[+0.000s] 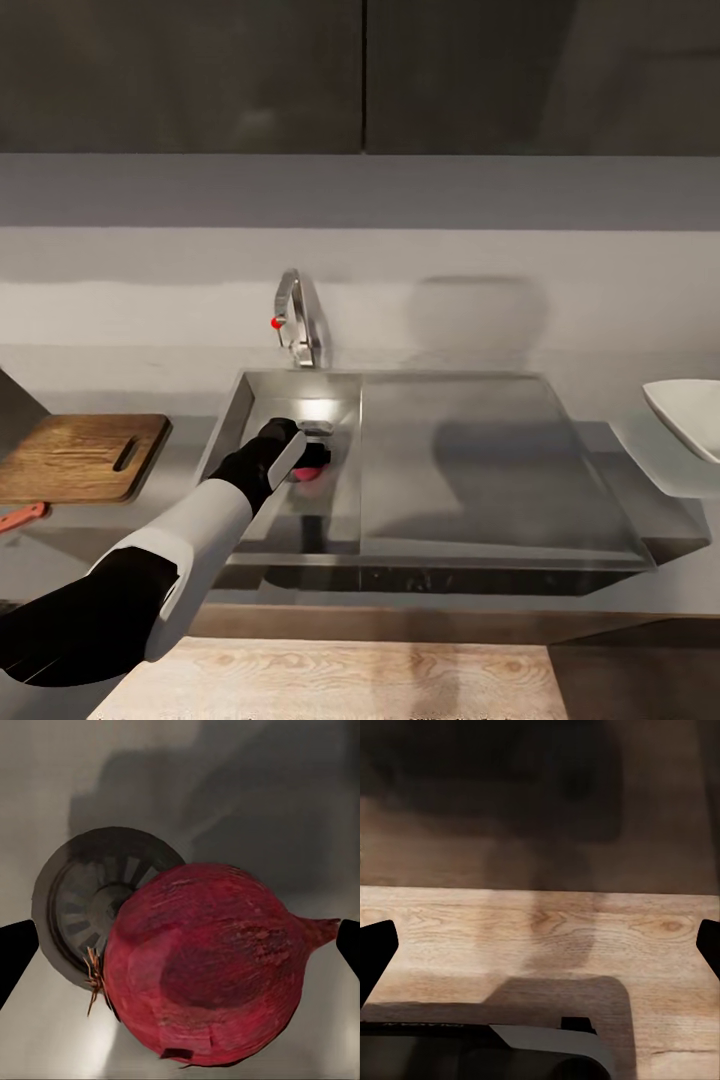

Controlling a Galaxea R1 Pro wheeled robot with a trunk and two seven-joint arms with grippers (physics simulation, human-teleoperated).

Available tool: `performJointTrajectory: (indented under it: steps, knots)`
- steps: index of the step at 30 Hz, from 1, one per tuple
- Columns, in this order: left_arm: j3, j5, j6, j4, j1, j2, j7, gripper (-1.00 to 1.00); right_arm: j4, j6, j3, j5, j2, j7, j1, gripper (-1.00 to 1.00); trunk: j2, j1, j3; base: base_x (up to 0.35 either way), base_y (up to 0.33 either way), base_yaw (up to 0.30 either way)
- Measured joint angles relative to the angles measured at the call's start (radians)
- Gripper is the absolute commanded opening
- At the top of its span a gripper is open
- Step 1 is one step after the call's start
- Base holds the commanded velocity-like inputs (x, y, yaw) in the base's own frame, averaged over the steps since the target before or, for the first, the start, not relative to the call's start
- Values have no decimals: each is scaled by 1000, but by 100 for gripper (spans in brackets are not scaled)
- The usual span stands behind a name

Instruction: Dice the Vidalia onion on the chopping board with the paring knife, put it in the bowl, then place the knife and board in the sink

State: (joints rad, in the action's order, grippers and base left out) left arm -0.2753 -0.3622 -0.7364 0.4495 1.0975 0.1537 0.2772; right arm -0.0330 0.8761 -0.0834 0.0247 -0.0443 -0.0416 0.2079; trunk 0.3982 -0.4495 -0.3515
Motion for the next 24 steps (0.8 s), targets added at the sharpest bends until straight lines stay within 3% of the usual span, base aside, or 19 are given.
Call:
performJointTrajectory:
  steps: [13,14,24]
  knots:
    - [1,0,2,-2,0,-1,2,100,0,0,1,0,0,0,0,100,0,0,-17,0,0,0]
    - [1,0,2,-2,0,-1,3,-100,0,0,1,0,0,0,0,100,0,0,-18,0,0,0]
    - [1,-3,2,-1,0,-2,5,-100,0,0,0,0,0,0,0,100,0,0,-18,0,0,0]
